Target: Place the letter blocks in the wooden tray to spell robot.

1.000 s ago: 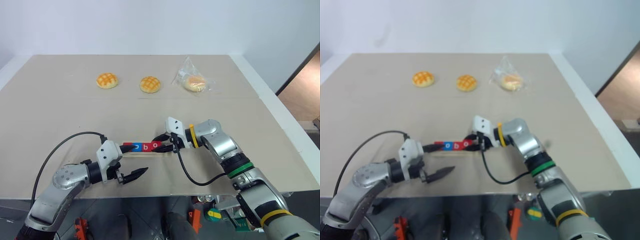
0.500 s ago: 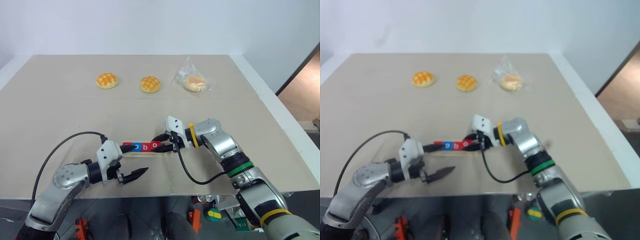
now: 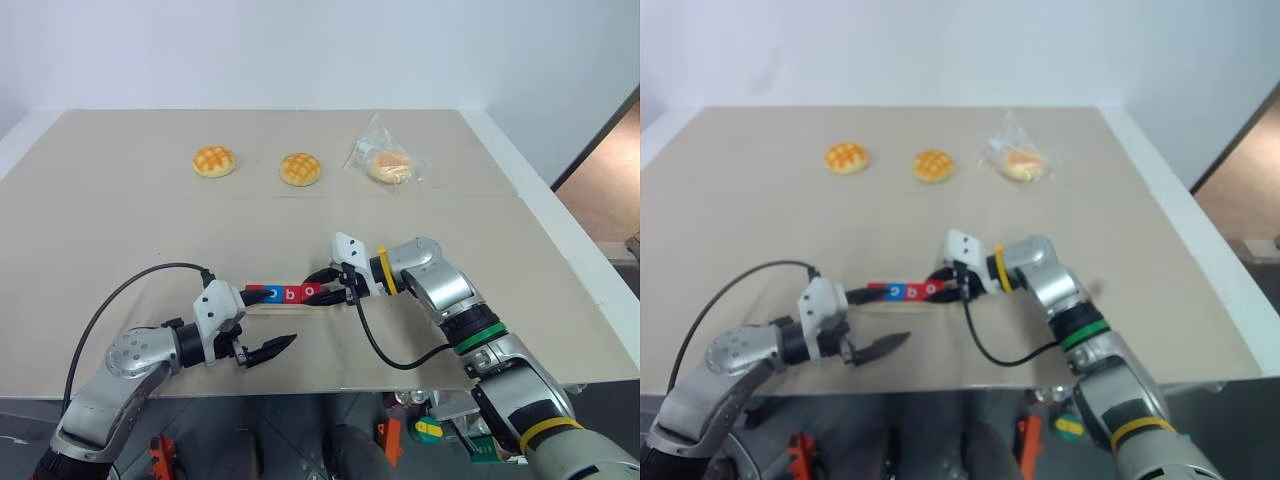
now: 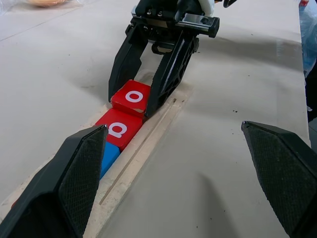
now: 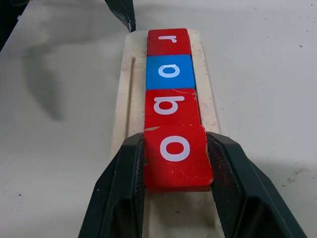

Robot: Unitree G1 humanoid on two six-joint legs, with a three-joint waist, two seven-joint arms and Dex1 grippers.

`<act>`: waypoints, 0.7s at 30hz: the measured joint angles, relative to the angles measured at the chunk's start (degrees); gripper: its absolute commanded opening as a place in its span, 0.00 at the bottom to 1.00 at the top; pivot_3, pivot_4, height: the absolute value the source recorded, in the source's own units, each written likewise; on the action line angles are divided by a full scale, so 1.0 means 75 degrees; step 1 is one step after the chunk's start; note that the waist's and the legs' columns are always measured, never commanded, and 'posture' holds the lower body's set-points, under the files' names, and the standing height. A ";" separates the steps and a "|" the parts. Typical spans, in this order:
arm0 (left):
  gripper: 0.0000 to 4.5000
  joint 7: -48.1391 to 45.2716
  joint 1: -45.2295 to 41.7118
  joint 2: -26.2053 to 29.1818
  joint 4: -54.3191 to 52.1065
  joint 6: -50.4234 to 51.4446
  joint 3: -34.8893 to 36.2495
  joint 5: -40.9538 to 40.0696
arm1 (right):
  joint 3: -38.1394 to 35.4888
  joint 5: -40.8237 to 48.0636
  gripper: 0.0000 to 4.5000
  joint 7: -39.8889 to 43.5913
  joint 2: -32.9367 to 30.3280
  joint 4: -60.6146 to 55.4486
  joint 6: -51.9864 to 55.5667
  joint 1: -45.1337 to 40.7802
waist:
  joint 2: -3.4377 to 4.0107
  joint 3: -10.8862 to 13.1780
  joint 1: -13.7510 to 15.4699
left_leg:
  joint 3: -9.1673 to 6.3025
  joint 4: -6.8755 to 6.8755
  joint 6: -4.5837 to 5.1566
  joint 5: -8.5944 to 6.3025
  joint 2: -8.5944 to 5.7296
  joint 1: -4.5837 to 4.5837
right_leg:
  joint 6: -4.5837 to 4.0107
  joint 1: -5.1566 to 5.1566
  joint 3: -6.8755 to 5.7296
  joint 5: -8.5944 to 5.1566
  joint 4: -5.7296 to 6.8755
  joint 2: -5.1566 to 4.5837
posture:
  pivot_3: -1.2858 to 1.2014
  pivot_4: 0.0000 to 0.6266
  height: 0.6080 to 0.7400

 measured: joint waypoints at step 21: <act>1.00 0.0006 -0.0079 -0.0055 0.0003 -0.0004 0.0001 0.0026 | -0.0458 0.0364 0.99 -0.0022 0.0088 -0.0212 0.0454 0.0005 | 0.0001 0.0001 0.0000 | 0.0000 0.0000 0.0000 0.0000 0.0000 -0.0001 | 0.0000 -0.0001 0.0000 0.0000 0.0000 0.0000 | 0.52 0.24 1.00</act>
